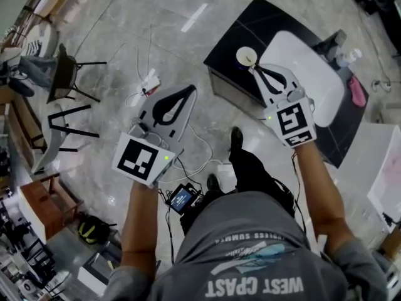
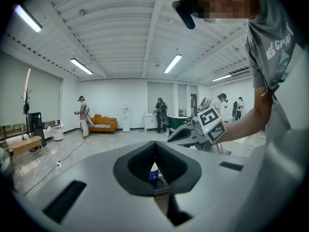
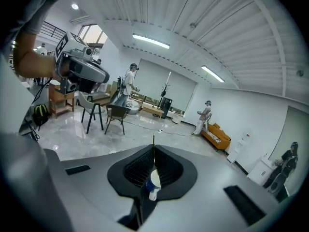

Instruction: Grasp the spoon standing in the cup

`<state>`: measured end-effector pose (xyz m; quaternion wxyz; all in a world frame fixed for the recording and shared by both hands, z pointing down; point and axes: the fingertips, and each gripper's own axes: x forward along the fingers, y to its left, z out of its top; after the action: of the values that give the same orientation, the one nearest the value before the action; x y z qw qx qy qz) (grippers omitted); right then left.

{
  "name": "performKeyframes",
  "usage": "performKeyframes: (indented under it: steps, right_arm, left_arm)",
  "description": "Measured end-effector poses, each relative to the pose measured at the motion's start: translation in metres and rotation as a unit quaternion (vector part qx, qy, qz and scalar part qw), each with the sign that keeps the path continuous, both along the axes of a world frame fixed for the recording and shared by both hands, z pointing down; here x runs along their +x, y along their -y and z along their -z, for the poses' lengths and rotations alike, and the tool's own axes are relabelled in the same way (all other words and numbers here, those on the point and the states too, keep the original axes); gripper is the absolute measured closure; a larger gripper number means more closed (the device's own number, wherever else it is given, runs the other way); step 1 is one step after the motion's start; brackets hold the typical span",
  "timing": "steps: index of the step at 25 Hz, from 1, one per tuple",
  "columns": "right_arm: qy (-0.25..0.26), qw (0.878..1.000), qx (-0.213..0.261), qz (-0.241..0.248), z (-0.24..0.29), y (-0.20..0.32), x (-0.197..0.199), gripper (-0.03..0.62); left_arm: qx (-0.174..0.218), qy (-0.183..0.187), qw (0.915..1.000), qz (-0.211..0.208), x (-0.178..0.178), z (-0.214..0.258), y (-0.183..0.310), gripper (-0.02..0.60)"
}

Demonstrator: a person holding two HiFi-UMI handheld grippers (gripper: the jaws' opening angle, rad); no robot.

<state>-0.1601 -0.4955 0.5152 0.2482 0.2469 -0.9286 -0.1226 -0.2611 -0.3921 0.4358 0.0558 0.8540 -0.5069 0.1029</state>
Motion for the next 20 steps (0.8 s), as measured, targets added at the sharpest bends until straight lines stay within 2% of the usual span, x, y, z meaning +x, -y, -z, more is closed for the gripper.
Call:
performKeyframes:
  steps: [10, 20]
  right_arm:
    - [0.028, 0.999, 0.023, 0.006, 0.081, -0.062, 0.014, 0.56]
    - [0.064, 0.997, 0.04, 0.02, 0.154, -0.119, 0.026, 0.56]
  left_arm:
    - [0.055, 0.016, 0.9982, -0.016, 0.017, 0.056, -0.064, 0.58]
    - [0.105, 0.028, 0.9936, -0.032, 0.027, 0.1, -0.103, 0.58]
